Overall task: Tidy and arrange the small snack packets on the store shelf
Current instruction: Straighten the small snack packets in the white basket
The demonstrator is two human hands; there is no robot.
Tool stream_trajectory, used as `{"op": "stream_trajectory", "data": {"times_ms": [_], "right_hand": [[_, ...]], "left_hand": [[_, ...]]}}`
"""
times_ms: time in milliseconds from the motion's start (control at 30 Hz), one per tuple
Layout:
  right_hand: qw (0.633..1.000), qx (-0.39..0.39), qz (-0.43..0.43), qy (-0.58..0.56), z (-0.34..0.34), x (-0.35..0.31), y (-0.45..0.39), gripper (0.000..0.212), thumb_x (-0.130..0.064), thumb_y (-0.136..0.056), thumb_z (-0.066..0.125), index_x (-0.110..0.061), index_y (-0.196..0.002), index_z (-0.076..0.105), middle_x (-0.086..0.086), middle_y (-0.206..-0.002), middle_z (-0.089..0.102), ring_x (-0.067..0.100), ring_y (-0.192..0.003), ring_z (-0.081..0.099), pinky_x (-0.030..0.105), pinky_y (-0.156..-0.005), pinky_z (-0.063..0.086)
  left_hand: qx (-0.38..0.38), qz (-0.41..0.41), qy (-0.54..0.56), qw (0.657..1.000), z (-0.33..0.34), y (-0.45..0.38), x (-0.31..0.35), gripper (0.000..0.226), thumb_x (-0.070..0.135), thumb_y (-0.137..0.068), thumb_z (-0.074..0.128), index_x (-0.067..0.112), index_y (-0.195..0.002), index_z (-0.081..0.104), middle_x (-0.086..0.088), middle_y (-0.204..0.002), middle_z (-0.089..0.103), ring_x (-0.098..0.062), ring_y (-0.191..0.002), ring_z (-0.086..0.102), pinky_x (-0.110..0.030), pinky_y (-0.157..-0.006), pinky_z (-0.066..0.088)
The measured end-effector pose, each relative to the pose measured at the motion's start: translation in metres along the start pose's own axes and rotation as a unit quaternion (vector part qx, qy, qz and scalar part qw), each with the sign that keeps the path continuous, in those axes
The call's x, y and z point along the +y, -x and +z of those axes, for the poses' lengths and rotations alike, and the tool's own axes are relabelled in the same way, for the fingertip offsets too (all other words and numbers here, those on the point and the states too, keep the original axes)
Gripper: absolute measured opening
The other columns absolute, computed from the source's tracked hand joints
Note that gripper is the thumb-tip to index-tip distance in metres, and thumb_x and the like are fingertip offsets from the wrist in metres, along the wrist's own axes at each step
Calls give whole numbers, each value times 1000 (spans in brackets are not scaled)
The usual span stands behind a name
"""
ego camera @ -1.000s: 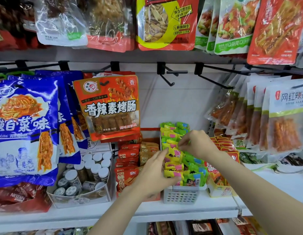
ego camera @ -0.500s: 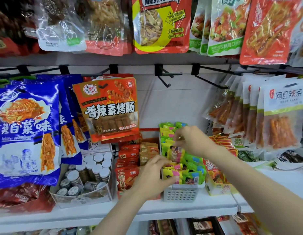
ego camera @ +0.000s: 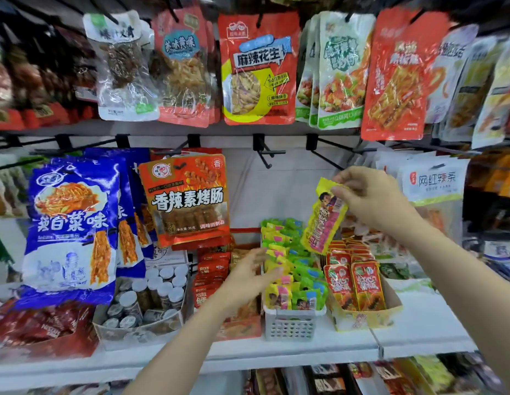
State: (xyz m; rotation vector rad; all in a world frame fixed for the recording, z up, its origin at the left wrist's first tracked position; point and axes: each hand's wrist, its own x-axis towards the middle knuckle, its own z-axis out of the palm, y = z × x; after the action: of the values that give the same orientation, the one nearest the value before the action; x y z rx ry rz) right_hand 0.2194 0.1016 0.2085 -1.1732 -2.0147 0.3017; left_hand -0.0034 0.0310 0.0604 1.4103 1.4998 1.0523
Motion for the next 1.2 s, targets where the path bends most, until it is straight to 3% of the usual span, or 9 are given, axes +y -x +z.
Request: {"op": "stream_trajectory", "data": {"times_ms": [200, 367, 467, 600, 867, 967, 1033, 1100, 1200], "right_hand": [[993, -60, -24, -99, -9, -30, 1, 6, -25, -90, 69, -27, -85, 68, -10, -77, 74, -3, -66, 67, 3, -54, 44], [991, -34, -46, -121, -13, -46, -6, 14, -21, -88, 72, -30, -78, 67, -17, -64, 71, -5, -59, 64, 4, -54, 43], [996, 5, -28, -89, -10, -41, -10, 2, -21, -85, 75, -21, -88, 74, -6, -75, 72, 9, -72, 70, 6, -57, 45], [997, 29, 2, -75, -4, -33, -6, 16, -20, -85, 75, -12, -99, 77, -3, -79, 72, 4, -67, 68, 1, -53, 42], [996, 11, 18, -87, 2, -33, -1, 20, -15, -86, 74, -11, -105, 76, -3, -88, 71, -5, -70, 62, 1, -59, 45], [988, 4, 37, -148, 3, -38, 1, 15, -10, -88, 70, -10, -102, 75, 1, -83, 72, -4, -58, 64, 5, -53, 47], [974, -8, 44, -220, 6, -42, 5, 14, -7, -90, 67, -8, -102, 73, 4, -81, 72, -4, -58, 66, 9, -54, 50], [955, -16, 48, -292, 10, -46, 10, 15, -5, -91, 64, -4, -104, 71, 7, -85, 72, -1, -64, 67, 14, -61, 54], [925, -31, 50, -375, 16, -48, 15, 14, -2, -93, 61, -1, -104, 69, 9, -91, 70, 8, -78, 66, 23, -79, 58]], "left_hand": [[2, 90, 72, 993, -12, 27, 34, 56, 19, -91, 68, 25, -140, 43, 15, -139, 54, -2, -129, 49, -27, -110, 40], [20, 102, 160, 982, -10, 52, 47, 23, 15, -93, 64, 5, -113, 68, -8, -104, 76, -26, -96, 73, -25, -78, 57], [19, 83, 209, 974, -5, 68, 48, 19, 17, -95, 57, 4, -102, 70, -4, -74, 74, -18, -77, 74, -25, -76, 59], [-30, 68, 255, 964, -6, 80, 44, 51, 18, -104, 41, 25, -68, 75, 10, -56, 63, -5, -61, 67, -31, -88, 58], [-50, 52, 315, 946, -11, 87, 37, 43, 24, -100, 45, 23, -72, 77, 4, -66, 70, -14, -77, 74, -29, -84, 58], [-36, 25, 378, 925, -12, 86, 38, 36, 32, -97, 48, 8, -106, 73, -17, -99, 75, -33, -105, 70, -33, -83, 58], [-73, -28, 469, 880, -14, 85, 40, 58, 48, -96, 43, 1, -122, 65, -28, -123, 64, -38, -112, 65, -38, -83, 59], [-107, -63, 555, 822, -15, 86, 47, 69, 58, -92, 43, 0, -121, 67, -28, -130, 59, -33, -99, 69, -37, -78, 60], [-127, -67, 616, 775, -14, 84, 51, 52, 32, -86, 62, -6, -122, 65, -24, -122, 63, -18, -70, 62, -27, -61, 58]]}}
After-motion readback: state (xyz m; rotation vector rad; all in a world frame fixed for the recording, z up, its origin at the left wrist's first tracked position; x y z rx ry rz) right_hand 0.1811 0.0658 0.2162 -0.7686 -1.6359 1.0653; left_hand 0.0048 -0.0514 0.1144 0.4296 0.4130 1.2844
